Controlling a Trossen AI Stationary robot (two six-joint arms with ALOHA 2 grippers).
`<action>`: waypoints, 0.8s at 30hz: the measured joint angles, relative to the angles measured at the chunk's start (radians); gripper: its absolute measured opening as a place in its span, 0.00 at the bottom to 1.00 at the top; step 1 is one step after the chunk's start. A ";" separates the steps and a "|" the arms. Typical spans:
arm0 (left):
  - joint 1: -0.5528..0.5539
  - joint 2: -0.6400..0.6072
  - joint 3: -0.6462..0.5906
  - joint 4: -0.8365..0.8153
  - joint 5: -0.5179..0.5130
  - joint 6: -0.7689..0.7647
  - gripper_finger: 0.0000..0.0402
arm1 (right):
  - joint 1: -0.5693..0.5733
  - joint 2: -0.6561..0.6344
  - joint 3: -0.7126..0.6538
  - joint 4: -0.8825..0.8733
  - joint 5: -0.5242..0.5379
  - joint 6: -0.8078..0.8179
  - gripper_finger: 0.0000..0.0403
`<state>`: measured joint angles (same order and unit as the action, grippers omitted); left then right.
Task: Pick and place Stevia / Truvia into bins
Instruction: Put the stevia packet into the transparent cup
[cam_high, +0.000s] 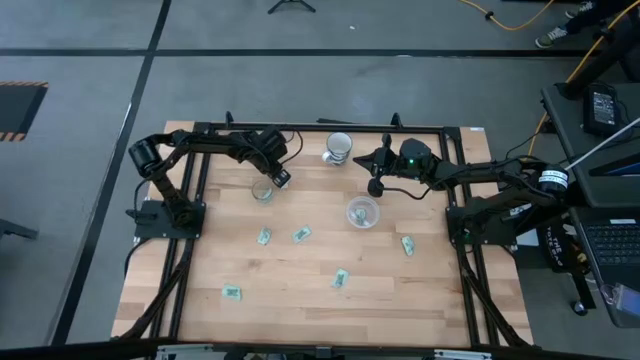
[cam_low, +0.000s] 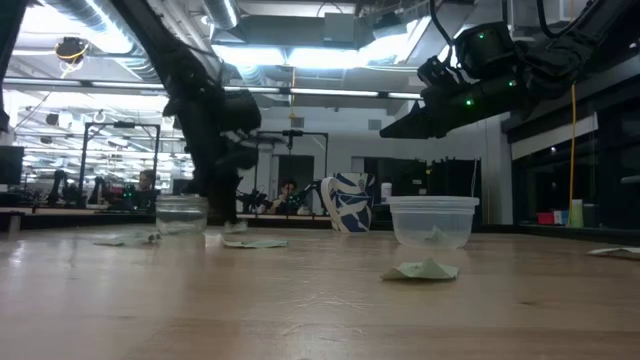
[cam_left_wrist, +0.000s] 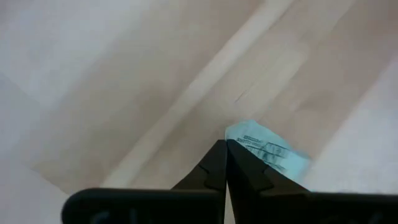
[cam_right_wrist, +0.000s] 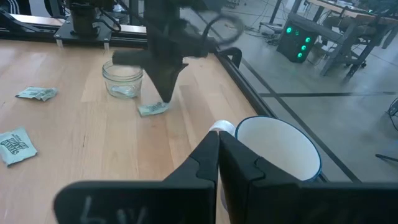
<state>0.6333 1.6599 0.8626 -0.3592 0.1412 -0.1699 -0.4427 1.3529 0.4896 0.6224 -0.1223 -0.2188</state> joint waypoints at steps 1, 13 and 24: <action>0.001 -0.017 0.002 0.005 0.007 0.001 0.00 | 0.000 0.000 0.000 0.000 0.000 0.000 0.04; 0.003 -0.240 0.003 0.008 0.010 0.028 0.01 | 0.000 0.000 0.000 -0.004 0.000 0.000 0.04; 0.004 -0.444 0.004 -0.062 0.007 0.047 0.01 | 0.000 0.000 0.000 -0.008 0.000 0.000 0.04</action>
<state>0.6370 1.2162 0.8669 -0.4207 0.1486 -0.1233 -0.4427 1.3525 0.4896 0.6147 -0.1223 -0.2188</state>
